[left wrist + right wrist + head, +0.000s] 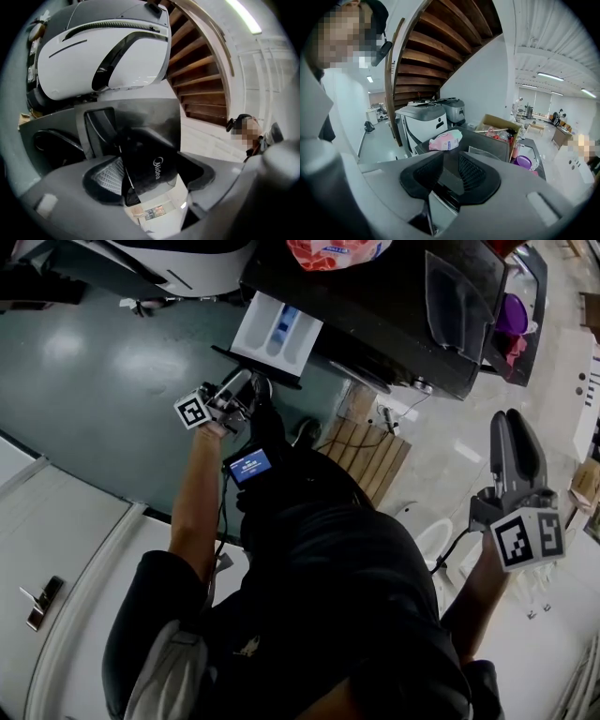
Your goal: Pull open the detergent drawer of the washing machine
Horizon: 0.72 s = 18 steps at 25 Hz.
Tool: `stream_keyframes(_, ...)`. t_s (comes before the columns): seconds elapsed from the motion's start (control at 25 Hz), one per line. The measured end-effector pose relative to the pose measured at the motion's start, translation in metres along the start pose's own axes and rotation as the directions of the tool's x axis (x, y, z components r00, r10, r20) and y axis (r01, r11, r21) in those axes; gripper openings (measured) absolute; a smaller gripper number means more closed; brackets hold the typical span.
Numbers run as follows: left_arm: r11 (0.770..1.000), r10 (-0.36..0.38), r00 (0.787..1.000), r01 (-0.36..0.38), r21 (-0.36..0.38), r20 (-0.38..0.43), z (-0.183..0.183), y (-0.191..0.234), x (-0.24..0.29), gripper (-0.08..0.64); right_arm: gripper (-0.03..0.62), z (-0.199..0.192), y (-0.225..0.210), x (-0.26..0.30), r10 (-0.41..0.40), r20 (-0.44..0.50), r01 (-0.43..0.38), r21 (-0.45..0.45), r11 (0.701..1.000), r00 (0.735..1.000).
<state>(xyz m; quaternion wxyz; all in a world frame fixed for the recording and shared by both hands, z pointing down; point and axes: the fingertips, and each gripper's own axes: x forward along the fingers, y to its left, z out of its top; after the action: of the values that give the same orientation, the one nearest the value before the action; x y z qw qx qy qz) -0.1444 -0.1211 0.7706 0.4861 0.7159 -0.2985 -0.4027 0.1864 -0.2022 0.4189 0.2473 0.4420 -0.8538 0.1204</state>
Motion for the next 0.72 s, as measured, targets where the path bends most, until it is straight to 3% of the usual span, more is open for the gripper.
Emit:
stream_keyframes(0.24, 0.979, 0.190, 0.976, -0.179, 0.100, -0.107, -0.004, 0.012, -0.022, 0.376, 0.081, 0.011, 0.010, -0.007, 0.033, 0.050, -0.033, -0.004, 0.999, 0.998)
stream_keyframes(0.52, 0.952, 0.258, 0.964, -0.242, 0.188, -0.065, 0.024, -0.025, -0.054, 0.371, 0.081, 0.031, 0.018, -0.018, 0.072, 0.124, -0.072, -0.005, 0.997, 0.990)
stream_keyframes(0.72, 0.930, 0.255, 0.967, -0.237, 0.282, -0.028, 0.050, -0.073, -0.056, 0.371, 0.081, 0.046, 0.021, -0.024, 0.109, 0.190, -0.111, -0.002, 0.994, 0.976)
